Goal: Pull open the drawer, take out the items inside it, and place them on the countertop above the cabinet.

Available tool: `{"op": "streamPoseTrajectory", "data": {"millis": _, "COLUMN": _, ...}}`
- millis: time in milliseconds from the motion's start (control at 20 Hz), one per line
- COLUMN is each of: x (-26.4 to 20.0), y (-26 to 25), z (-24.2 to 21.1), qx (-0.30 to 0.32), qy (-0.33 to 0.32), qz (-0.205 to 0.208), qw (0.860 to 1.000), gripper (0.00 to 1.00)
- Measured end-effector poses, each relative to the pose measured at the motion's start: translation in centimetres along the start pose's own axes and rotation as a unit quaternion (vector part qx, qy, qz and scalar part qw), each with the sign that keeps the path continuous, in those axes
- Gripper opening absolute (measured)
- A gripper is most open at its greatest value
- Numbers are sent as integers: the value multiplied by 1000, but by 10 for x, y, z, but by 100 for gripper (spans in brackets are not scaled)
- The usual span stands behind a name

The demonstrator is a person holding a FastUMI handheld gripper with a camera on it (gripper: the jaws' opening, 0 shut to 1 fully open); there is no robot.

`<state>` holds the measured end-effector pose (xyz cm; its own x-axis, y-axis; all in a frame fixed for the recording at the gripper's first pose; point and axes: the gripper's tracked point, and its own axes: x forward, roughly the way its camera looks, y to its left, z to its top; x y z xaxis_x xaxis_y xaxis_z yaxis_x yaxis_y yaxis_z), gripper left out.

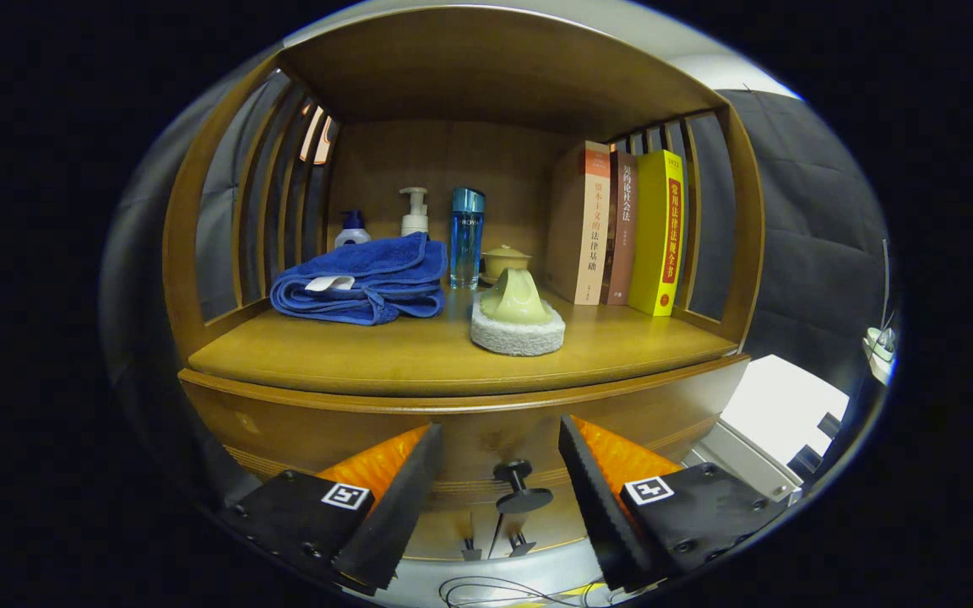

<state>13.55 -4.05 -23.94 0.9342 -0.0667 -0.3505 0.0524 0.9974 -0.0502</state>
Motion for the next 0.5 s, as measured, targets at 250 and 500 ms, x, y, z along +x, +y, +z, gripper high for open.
{"op": "streamPoseTrajectory", "data": {"millis": 250, "x": 2, "y": -1, "z": 3, "qx": -15, "qy": -9, "qz": -9, "qw": 1000, "gripper": 94}}
{"op": "streamPoseTrajectory", "data": {"millis": 500, "x": -7, "y": 5, "z": 37, "qx": -22, "qy": -34, "qz": -4, "qw": 999, "gripper": 98}}
